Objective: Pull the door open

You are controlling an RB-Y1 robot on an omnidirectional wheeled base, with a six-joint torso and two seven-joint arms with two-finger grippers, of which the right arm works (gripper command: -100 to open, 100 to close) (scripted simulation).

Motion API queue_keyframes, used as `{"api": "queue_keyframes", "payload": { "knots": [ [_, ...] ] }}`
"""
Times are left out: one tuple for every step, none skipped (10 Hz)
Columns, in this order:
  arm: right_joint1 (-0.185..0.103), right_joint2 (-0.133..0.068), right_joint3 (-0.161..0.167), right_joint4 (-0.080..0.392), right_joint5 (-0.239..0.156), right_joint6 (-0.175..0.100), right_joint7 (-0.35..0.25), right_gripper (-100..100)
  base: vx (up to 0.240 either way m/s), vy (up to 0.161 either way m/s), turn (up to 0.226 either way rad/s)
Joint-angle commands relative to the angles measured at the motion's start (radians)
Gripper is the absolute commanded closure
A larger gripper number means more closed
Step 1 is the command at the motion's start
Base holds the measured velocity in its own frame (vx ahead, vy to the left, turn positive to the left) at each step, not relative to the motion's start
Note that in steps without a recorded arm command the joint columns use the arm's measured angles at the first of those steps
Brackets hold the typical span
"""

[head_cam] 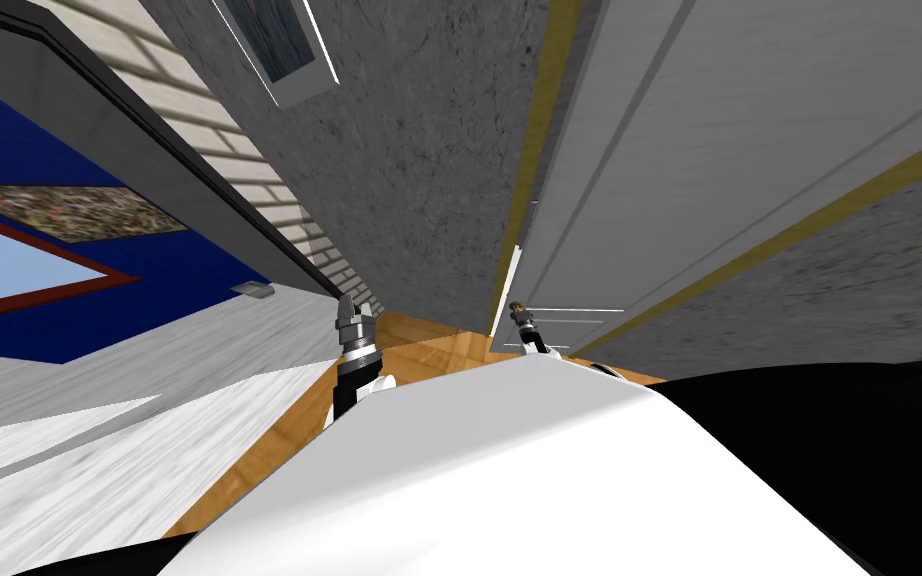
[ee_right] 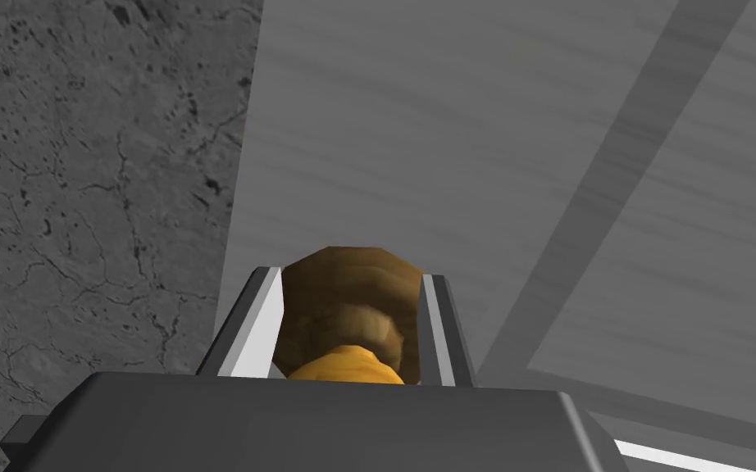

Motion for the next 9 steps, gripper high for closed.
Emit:
{"api": "queue_keyframes", "payload": {
  "knots": [
    [0.003, 0.008, 0.009, 0.024, -0.004, 0.004, -0.028, 100, -0.019, -0.002, 0.010],
    [0.002, 0.008, 0.011, 0.025, -0.008, 0.005, -0.049, 100, -0.033, -0.014, 0.029],
    [0.000, 0.008, 0.013, 0.026, -0.013, 0.005, -0.070, 100, -0.048, -0.020, 0.045],
    [-0.001, 0.008, 0.014, 0.026, -0.017, 0.006, -0.085, 100, -0.055, -0.022, 0.019],
    [-0.004, 0.009, 0.017, 0.028, -0.023, 0.007, -0.113, 100, -0.063, -0.017, 0.055],
    [-0.005, 0.009, 0.018, 0.028, -0.027, 0.008, -0.127, 100, -0.063, -0.020, 0.028],
    [-0.006, 0.009, 0.019, 0.029, -0.030, 0.009, -0.141, 100, -0.055, -0.009, 0.022],
    [-0.007, 0.009, 0.021, 0.030, -0.033, 0.009, -0.155, 100, -0.045, -0.006, 0.017],
    [-0.008, 0.009, 0.022, 0.031, -0.037, 0.010, -0.172, 100, -0.045, -0.015, 0.036]
  ]
}}
